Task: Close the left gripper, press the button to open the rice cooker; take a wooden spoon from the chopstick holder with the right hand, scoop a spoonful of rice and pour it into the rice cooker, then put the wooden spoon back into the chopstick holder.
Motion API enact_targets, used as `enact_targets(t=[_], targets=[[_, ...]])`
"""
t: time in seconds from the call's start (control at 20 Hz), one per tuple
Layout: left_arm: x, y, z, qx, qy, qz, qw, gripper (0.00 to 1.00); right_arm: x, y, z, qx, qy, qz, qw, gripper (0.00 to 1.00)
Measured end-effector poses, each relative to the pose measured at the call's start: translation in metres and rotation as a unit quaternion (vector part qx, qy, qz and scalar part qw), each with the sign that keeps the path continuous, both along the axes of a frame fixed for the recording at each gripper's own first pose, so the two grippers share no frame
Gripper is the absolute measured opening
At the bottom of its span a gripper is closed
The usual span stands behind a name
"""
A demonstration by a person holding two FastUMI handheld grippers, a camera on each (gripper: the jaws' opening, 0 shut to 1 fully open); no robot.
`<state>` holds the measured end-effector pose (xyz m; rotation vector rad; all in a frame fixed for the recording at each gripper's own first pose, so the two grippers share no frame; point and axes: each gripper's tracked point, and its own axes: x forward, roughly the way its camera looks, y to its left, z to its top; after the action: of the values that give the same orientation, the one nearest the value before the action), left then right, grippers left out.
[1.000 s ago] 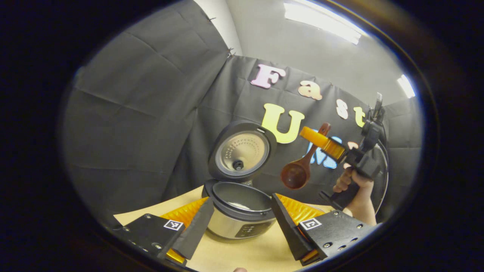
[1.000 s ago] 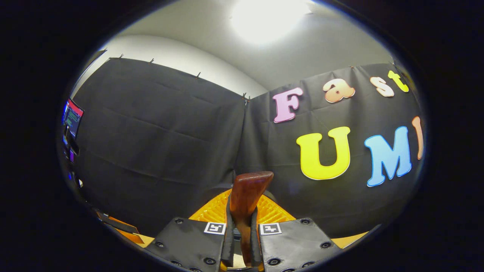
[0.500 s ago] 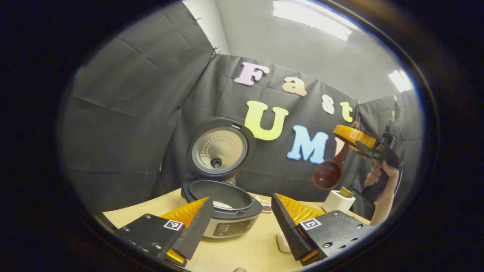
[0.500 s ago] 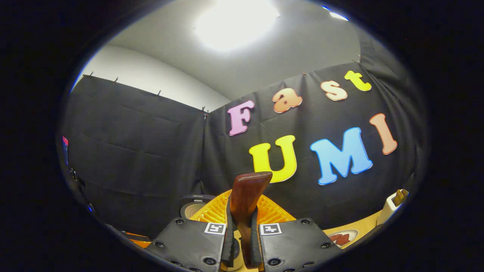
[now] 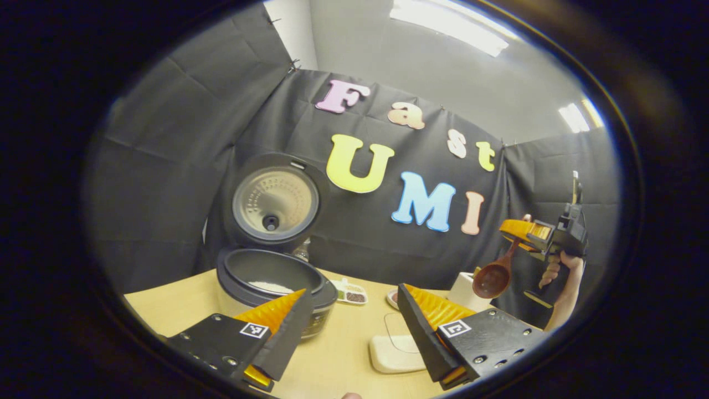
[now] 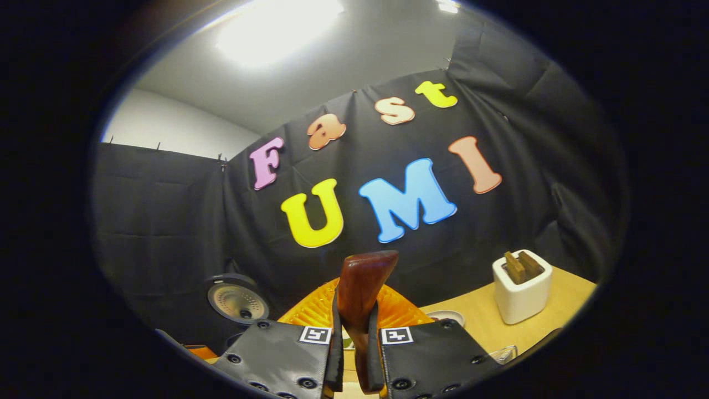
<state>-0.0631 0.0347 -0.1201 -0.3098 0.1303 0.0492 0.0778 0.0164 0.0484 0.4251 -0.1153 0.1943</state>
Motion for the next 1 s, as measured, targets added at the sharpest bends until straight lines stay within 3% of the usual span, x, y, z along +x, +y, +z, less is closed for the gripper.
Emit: enact_targets(t=[0.4,1.0], targets=[[0.02,-0.042,-0.003,-0.038,0.005,-0.026,0.999,0.95,-0.006,-0.1,-0.059,0.019,0.064,-0.083,0.994,0.19],[0.028,-0.025,-0.01,-0.033,0.021,0.02,0.999,0.96,0.026,-0.134,-0.147,0.06,0.14,-0.11,0.982,0.19]])
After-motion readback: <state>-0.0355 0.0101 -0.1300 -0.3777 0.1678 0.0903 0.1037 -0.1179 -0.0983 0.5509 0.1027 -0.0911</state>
